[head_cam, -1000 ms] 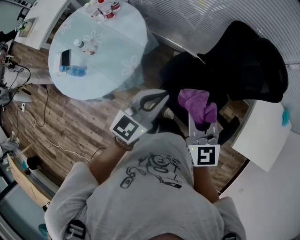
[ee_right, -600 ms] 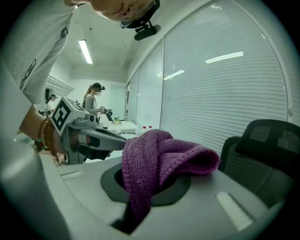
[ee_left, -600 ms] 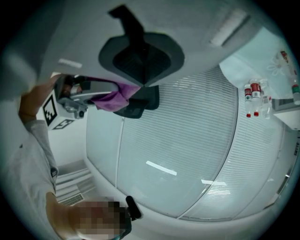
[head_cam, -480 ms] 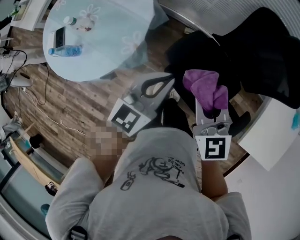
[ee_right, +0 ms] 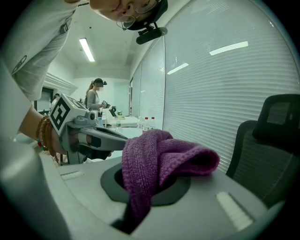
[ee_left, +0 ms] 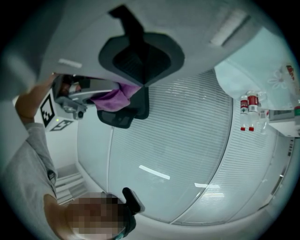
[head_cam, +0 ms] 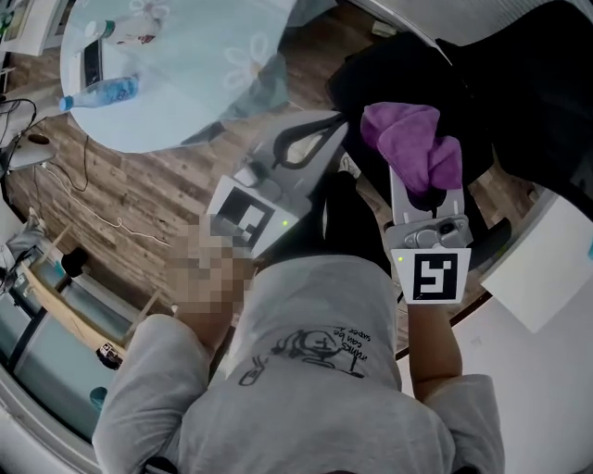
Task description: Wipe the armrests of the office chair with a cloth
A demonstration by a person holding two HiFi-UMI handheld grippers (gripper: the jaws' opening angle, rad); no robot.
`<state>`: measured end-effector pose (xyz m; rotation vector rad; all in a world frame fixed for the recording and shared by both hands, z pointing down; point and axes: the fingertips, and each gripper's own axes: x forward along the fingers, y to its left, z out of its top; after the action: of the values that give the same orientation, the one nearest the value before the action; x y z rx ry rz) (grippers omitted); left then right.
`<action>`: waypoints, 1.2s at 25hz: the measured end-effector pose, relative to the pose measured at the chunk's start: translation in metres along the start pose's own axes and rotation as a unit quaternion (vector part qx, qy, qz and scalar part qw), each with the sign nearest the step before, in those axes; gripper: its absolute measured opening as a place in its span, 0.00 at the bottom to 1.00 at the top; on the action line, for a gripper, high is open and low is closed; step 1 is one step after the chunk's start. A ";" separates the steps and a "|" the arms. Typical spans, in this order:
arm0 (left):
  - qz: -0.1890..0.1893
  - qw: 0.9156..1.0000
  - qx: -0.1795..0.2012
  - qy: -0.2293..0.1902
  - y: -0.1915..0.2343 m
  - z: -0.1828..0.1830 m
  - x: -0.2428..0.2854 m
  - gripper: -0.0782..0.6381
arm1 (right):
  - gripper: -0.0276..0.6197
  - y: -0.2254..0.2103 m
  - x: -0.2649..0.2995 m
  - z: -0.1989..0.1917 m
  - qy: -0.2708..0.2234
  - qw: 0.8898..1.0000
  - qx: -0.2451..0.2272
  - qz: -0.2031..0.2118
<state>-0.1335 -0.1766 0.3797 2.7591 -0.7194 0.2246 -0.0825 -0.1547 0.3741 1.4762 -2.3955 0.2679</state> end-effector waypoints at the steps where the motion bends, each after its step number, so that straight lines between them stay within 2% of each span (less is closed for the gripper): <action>1: 0.002 1.000 -0.001 0.002 0.002 -0.003 0.002 0.11 | 0.09 -0.001 0.004 -0.004 0.003 1.000 0.001 0.002; 10: 0.013 0.999 -0.021 0.023 0.034 -0.059 0.022 0.11 | 0.09 0.000 0.058 -0.056 0.022 0.999 -0.006 0.033; 15: 0.014 0.999 -0.006 0.036 0.048 -0.086 0.032 0.11 | 0.09 0.004 0.091 -0.090 0.038 0.997 -0.031 0.055; 17: 0.017 0.999 -0.010 0.039 0.052 -0.095 0.035 0.11 | 0.09 0.006 0.101 -0.108 0.058 0.996 -0.034 0.063; 24: 0.016 0.999 -0.014 0.045 0.060 -0.109 0.043 0.11 | 0.09 0.019 0.127 -0.168 0.129 0.986 -0.045 0.097; 30: 0.011 0.999 -0.017 0.050 0.063 -0.117 0.045 0.11 | 0.09 0.019 0.135 -0.173 0.118 0.985 -0.066 0.104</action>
<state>-0.1347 -0.2138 0.5145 2.6876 -0.7218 0.3505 -0.1274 -0.2032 0.5843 1.0726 -2.3259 0.3071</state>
